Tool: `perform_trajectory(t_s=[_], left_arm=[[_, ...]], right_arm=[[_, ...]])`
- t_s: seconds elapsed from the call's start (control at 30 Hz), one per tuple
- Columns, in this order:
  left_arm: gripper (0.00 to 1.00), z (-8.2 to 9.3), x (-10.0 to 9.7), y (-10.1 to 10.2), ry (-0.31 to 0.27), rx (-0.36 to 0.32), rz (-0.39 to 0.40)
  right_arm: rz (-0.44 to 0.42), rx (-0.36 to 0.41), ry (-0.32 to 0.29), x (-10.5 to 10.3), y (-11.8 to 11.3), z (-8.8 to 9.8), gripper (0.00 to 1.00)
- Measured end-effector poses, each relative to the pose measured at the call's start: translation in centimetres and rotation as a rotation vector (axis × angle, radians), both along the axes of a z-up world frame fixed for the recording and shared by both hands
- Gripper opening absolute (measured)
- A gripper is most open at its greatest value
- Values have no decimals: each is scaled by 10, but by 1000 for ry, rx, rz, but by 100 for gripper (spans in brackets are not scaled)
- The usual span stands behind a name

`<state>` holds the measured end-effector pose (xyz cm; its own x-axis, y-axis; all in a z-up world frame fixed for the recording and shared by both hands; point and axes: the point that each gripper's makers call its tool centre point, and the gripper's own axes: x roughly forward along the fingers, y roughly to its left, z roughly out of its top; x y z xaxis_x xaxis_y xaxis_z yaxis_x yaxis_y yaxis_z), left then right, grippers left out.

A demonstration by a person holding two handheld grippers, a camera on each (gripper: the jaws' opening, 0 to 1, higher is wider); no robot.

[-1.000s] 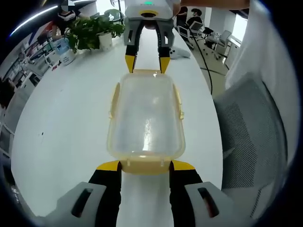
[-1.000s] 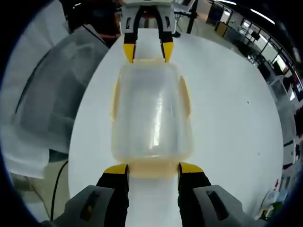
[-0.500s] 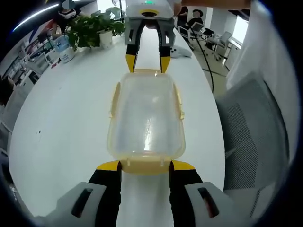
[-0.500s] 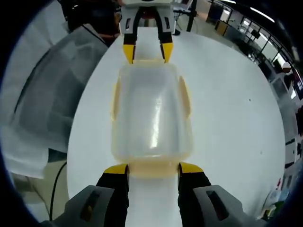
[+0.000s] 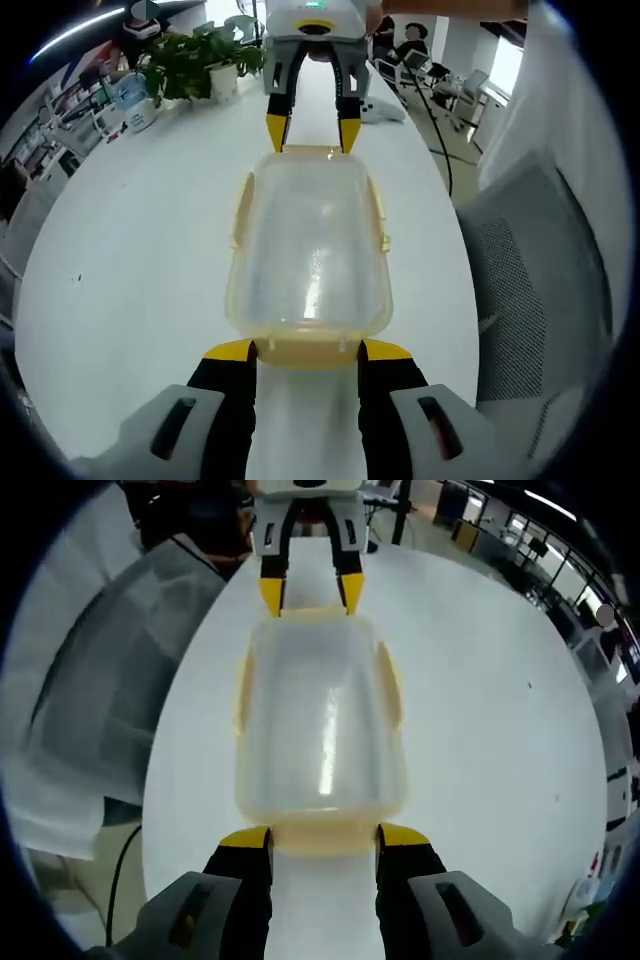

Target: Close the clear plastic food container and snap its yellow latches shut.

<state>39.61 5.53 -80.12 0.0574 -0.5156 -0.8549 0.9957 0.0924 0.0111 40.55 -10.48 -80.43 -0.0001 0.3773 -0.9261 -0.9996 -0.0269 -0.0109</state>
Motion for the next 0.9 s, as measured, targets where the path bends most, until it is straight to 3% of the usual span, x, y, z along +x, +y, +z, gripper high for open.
perform_trajectory(t_s=[0.77, 0.9], left_arm=[[41, -1, -1, 1, 4, -12, -21], [53, -2, 2, 7, -14, -2, 11]], right_arm=[[-28, -3, 9, -3, -2, -1, 40], [-63, 1, 4, -1, -4, 1, 52]])
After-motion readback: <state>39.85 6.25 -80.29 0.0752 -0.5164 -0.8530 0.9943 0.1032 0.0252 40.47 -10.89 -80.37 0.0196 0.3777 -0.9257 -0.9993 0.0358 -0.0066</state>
